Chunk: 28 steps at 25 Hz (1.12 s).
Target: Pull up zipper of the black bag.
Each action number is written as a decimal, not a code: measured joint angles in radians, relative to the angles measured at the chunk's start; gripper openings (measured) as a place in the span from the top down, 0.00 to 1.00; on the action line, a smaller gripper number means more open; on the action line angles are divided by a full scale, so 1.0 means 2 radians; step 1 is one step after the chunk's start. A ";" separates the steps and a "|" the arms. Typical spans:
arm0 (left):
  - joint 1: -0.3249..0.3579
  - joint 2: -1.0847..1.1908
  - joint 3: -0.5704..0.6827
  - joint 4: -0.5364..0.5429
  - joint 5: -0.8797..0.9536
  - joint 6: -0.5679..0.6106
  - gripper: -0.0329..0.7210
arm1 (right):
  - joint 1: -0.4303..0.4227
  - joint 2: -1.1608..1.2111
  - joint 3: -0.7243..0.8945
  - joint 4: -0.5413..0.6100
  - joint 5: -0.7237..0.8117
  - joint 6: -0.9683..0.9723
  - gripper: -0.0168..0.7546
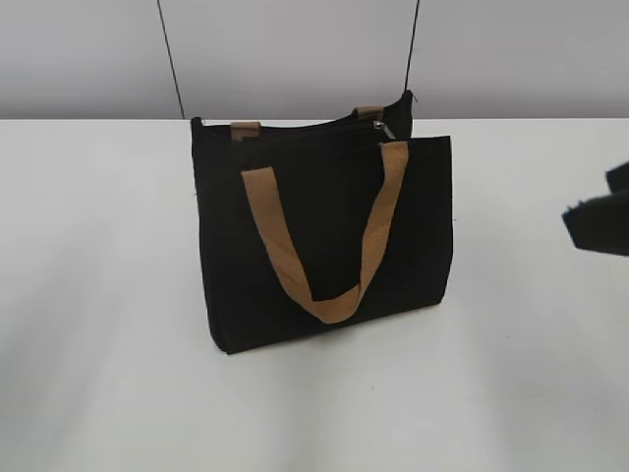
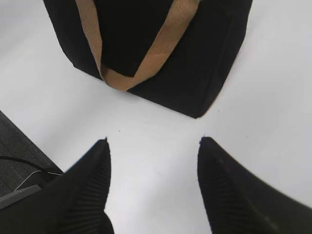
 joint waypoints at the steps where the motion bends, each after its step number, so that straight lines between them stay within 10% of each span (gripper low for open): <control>1: 0.000 -0.026 0.000 0.015 0.016 -0.009 0.38 | 0.000 -0.025 0.012 -0.008 0.004 0.010 0.41; 28: 0.000 -0.331 0.039 0.076 0.193 -0.024 0.44 | 0.000 -0.443 0.144 -0.202 0.190 0.277 0.41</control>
